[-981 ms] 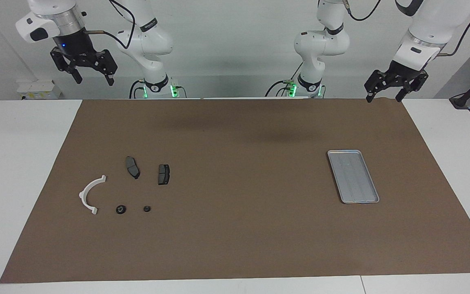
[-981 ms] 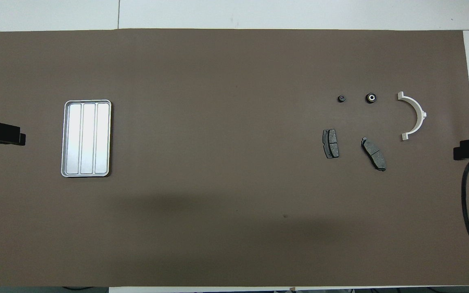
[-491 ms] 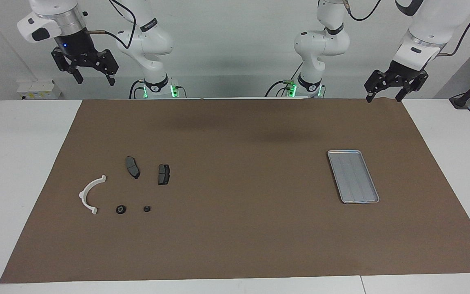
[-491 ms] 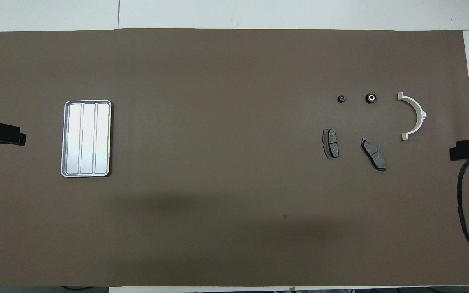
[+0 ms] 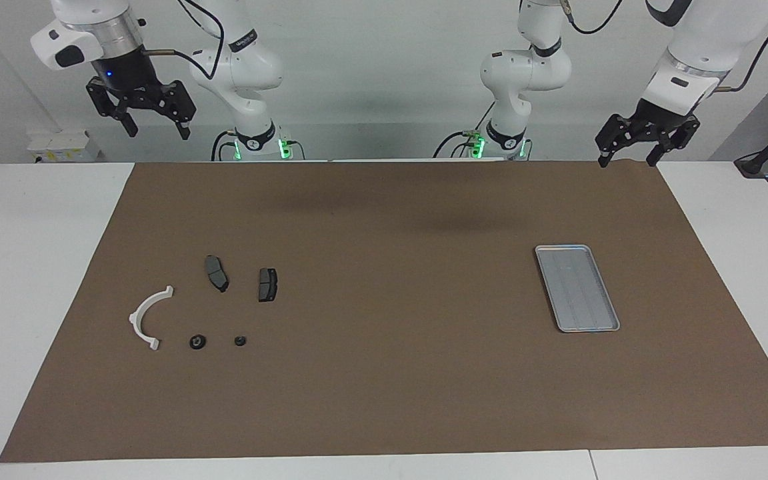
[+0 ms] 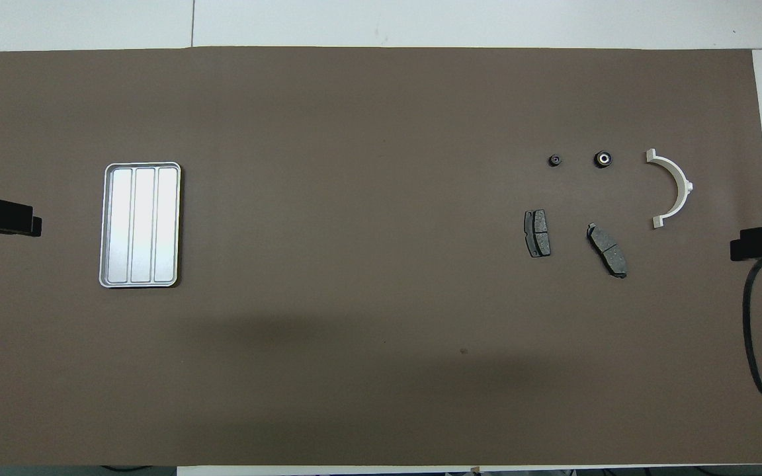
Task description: Pick bearing gear from pile to tray
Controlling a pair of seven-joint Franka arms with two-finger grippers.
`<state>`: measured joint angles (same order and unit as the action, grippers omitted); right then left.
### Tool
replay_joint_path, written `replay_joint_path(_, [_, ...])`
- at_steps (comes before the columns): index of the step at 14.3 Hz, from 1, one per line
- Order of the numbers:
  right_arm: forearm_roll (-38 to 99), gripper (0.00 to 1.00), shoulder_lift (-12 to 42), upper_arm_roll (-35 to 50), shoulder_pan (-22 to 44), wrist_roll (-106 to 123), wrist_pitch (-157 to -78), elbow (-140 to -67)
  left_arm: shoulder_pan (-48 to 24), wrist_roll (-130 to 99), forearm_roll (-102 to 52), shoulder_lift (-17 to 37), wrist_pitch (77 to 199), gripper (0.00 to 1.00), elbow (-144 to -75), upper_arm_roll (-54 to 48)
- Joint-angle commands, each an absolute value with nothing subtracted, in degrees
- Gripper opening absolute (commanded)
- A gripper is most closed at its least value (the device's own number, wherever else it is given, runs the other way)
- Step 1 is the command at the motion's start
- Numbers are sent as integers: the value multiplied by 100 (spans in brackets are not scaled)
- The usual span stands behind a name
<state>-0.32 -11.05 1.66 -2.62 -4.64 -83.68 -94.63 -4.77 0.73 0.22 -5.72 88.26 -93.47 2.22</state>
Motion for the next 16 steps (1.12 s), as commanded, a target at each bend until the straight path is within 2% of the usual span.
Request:
replay_joint_path(1, [88,100,-1160,185,-316,-281,-8376,-9527,-519,123,18,-729,8842,100,-9510,255])
replay_joint_path(16, [44,100,-1160,149,-396,-281,-8385,-9571,-519,114,18,-730,8833,100,-9510,255])
